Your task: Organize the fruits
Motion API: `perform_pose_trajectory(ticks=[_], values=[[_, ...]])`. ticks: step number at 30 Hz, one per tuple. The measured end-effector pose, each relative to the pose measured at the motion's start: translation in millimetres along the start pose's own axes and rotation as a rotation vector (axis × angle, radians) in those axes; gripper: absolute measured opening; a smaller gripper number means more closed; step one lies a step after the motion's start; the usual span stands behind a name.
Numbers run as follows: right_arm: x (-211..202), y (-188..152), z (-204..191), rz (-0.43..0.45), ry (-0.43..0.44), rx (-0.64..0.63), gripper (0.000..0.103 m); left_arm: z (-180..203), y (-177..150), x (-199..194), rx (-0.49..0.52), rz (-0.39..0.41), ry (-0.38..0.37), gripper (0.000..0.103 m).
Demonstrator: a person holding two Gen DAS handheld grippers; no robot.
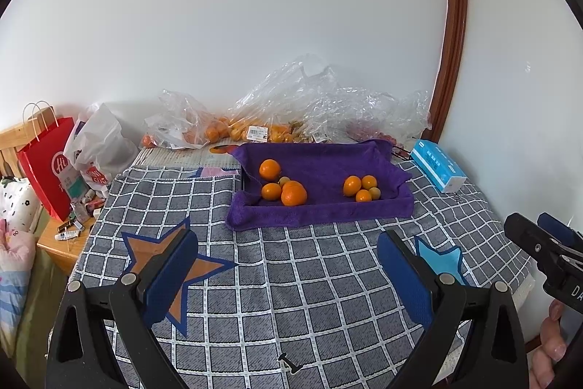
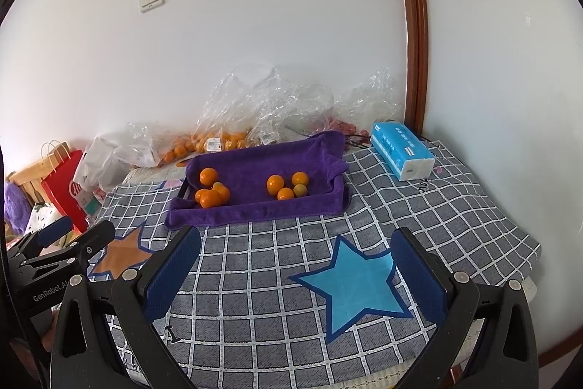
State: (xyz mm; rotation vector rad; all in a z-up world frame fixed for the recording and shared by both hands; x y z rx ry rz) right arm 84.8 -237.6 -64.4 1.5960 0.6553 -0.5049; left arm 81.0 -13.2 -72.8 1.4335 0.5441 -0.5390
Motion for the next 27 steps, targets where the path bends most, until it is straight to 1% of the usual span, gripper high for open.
perform_pose_trajectory(ticks=[27], values=[[-2.9, -0.8, -1.5, 0.004, 0.004, 0.006, 0.103, 2.4, 0.0, -3.2, -0.001, 0.008, 0.003, 0.099]])
Point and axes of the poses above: each gripper's, at about its wrist camera, not at the fingertips, and x roughly the way its jaws point, z to its right, y to its top, the point moved 9 cm from there along x, roughly the way its jaws point, and after that the axes turned 8 degrees about -z, right-handed, at the moved point
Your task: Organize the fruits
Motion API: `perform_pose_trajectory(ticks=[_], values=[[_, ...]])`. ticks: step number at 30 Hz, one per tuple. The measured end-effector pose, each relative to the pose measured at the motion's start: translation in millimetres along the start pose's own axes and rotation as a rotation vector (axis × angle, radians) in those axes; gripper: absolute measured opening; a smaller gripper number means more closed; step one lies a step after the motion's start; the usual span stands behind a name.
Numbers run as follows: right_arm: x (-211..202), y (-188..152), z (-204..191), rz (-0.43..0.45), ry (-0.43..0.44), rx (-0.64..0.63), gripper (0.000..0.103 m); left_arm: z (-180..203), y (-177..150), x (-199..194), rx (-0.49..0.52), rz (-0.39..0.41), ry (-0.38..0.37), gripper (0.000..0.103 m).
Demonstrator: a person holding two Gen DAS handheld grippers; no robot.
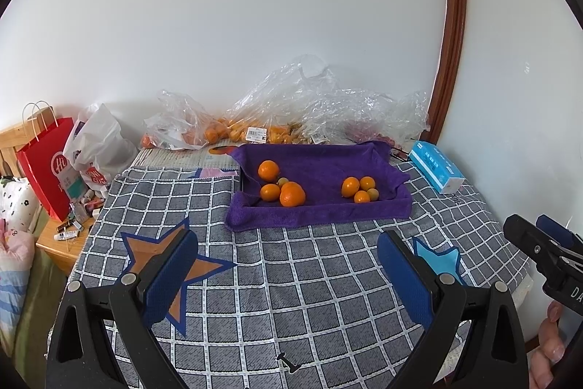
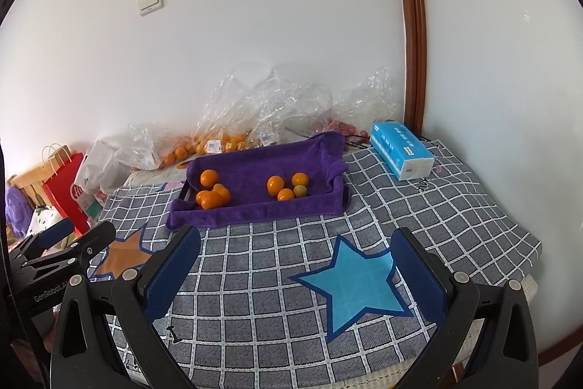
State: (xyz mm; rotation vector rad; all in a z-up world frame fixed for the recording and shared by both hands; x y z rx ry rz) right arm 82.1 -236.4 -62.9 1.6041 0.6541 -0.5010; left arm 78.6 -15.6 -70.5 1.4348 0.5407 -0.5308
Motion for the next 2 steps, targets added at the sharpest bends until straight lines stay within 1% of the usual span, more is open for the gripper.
perform_pose_trajectory(ticks=[2], values=[[0.0, 0.3, 0.3, 0.000, 0.000, 0.002, 0.103, -1.2, 0.6, -1.2, -0.001, 0.011, 0.011, 0.099]])
Point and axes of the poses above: each gripper's, at about its wrist camera, not at the fingertips, and x roughly the way its jaws point, z to its right, y to its top, the point moved 9 cm from there along x, roughly the way its jaws point, and after that the axes turned 8 degrees about -z, right-handed, at the moved point
